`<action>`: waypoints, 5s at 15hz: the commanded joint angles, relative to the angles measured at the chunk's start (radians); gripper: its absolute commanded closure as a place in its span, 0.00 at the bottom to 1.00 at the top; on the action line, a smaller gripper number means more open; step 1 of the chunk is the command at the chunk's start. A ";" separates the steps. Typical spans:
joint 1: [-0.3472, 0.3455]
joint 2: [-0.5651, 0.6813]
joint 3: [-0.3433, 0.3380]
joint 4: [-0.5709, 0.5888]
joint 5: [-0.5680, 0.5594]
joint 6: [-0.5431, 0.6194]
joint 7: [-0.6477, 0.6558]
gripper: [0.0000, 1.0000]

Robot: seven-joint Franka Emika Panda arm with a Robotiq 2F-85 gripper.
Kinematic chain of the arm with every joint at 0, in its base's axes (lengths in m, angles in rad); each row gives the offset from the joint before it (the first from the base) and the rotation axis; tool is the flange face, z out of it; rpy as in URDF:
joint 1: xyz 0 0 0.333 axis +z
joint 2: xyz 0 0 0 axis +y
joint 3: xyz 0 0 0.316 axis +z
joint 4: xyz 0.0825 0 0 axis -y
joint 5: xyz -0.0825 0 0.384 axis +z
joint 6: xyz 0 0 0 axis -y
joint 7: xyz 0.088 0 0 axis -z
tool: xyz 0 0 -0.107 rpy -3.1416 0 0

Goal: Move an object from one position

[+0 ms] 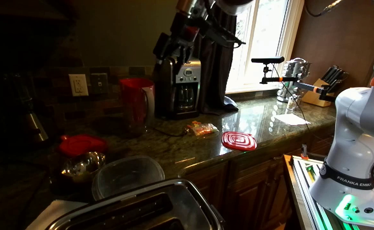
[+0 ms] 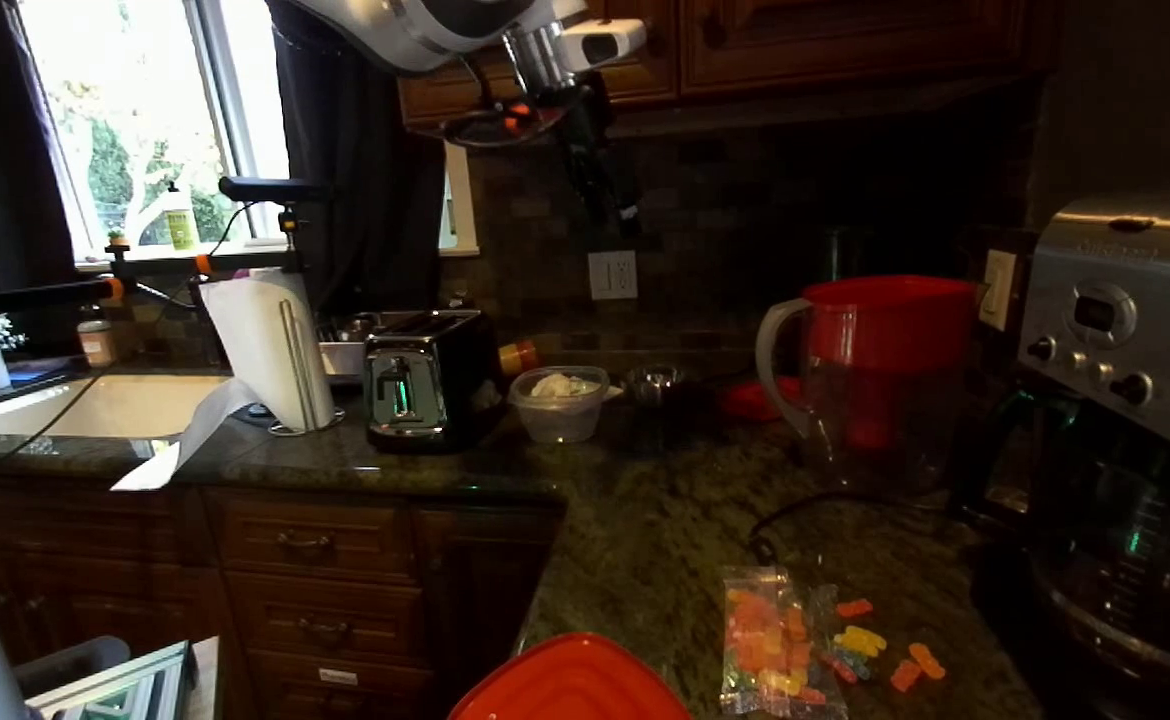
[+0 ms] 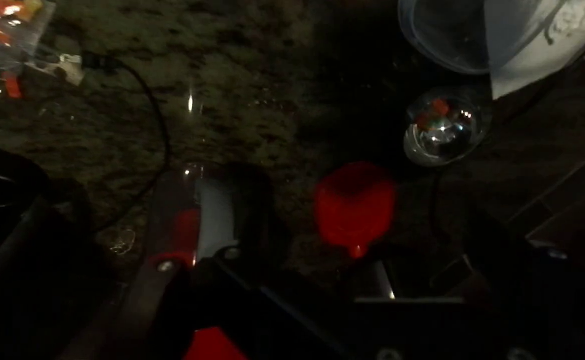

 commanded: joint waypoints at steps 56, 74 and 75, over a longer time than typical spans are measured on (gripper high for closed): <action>0.245 1.317 -0.268 1.310 -0.109 -0.171 0.687 0.72; 0.262 1.105 -0.285 1.259 -0.152 -0.282 0.697 1.00; 0.273 1.065 -0.298 1.234 -0.171 -0.312 0.702 1.00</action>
